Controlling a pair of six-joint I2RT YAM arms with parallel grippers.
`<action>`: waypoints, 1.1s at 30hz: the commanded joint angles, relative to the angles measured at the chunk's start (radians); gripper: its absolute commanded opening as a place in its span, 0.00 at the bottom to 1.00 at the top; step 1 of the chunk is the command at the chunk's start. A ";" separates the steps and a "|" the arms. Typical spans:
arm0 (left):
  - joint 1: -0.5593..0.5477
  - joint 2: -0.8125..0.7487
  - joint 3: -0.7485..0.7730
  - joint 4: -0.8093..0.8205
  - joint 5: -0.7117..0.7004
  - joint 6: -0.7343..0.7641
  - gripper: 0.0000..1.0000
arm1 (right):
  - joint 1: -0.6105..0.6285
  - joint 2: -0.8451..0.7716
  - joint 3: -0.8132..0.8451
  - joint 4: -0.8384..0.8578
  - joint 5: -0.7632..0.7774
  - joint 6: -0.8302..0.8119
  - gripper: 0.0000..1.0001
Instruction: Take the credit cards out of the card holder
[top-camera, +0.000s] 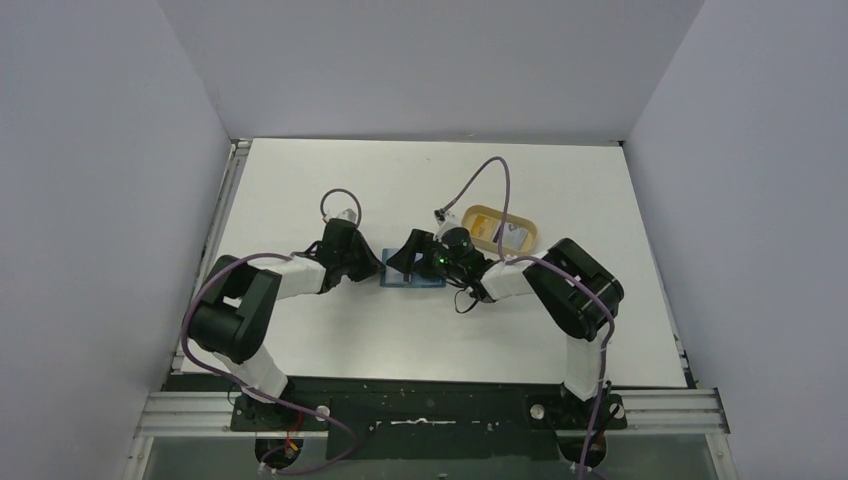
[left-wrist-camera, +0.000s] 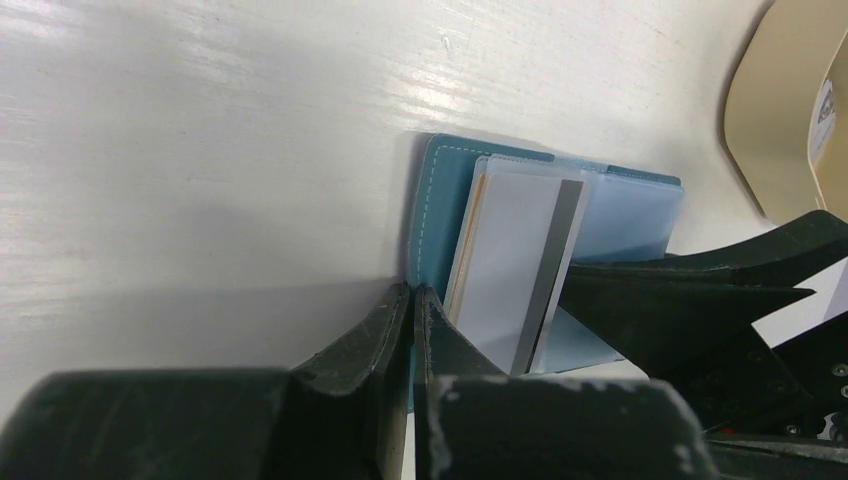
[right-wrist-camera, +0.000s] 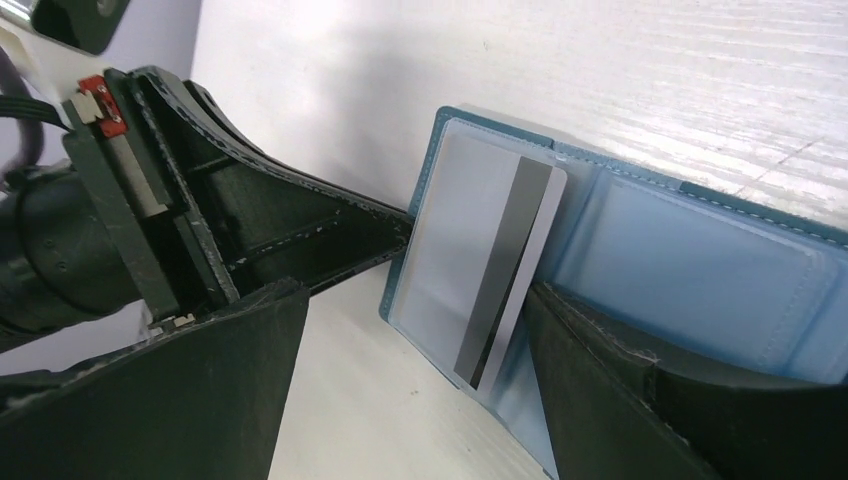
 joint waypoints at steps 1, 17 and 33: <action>-0.013 0.037 0.002 -0.051 -0.015 0.032 0.00 | -0.004 0.053 -0.020 0.197 -0.094 0.099 0.81; -0.013 0.028 0.010 -0.058 -0.015 0.033 0.00 | 0.007 0.101 0.044 0.340 -0.228 0.192 0.70; -0.014 0.024 0.008 -0.067 -0.018 0.035 0.00 | 0.015 0.142 0.052 0.372 -0.243 0.241 0.68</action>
